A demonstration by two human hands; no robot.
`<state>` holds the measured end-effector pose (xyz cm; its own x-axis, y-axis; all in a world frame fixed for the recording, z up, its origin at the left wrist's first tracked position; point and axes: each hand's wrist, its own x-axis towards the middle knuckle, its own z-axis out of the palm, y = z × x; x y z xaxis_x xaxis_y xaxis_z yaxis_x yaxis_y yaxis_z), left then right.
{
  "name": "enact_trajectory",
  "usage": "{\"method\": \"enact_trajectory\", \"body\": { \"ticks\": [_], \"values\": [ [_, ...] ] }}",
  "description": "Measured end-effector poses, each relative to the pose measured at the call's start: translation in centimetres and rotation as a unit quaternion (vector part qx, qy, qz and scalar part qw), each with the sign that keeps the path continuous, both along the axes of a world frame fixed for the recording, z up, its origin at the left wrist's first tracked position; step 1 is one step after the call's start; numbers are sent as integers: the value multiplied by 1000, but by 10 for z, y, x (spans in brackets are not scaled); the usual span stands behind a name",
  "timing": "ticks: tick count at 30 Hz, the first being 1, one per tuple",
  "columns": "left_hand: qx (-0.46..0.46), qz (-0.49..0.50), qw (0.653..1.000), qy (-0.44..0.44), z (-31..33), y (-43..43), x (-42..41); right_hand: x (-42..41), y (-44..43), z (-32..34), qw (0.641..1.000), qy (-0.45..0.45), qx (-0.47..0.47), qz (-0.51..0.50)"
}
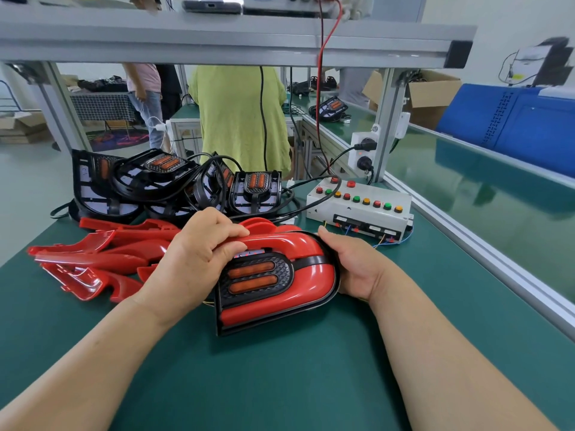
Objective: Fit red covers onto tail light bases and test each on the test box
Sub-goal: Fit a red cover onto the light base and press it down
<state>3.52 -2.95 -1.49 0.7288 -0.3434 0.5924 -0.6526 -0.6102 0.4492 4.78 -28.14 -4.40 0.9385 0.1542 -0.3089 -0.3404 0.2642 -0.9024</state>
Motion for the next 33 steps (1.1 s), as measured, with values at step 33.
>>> {"method": "enact_trajectory", "body": {
  "ticks": [33],
  "values": [
    [23, -34, 999, -4, 0, 0, 5, -2, 3, 0, 998, -25, 14, 55]
  ]
}}
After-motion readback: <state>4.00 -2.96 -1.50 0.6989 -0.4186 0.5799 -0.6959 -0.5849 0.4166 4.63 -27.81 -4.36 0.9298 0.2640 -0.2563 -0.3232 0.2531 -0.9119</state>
